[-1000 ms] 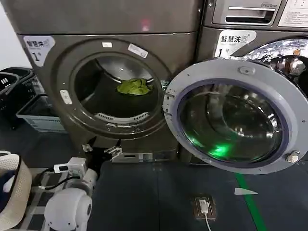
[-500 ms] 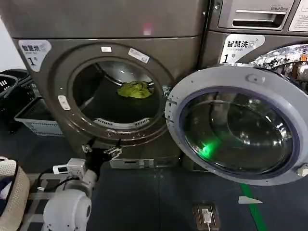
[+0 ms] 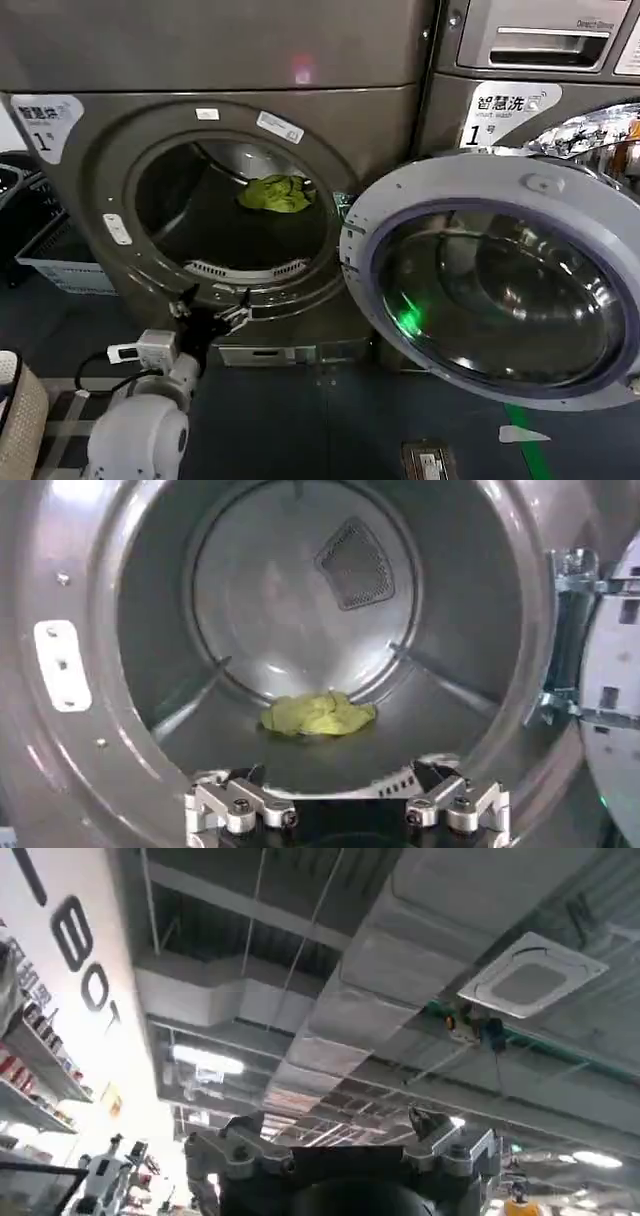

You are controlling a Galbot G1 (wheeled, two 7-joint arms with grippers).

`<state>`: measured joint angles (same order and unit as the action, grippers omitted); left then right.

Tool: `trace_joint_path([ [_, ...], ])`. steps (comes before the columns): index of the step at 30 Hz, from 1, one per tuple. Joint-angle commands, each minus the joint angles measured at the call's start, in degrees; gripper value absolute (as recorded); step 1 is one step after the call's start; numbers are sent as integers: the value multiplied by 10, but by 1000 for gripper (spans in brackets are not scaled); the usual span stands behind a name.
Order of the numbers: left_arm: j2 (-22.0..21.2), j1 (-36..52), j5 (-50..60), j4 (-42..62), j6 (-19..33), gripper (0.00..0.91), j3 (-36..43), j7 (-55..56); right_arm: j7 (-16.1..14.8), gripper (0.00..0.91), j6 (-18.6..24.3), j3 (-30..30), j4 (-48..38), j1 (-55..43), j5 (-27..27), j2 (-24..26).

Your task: Grasp the clothes from the dryer.

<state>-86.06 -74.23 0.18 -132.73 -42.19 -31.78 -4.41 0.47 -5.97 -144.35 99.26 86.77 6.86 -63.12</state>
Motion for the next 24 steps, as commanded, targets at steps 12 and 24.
trace_joint_path([
  [12, 3, 2, 14, 8, -28, 907, 5, 1, 1, 907, 0, 0, 1, -1, 0, 2],
  [24, 3, 2, 17, 13, -28, 907, 8, 1, 3, 907, -1, -2, 1, 0, -1, 3],
])
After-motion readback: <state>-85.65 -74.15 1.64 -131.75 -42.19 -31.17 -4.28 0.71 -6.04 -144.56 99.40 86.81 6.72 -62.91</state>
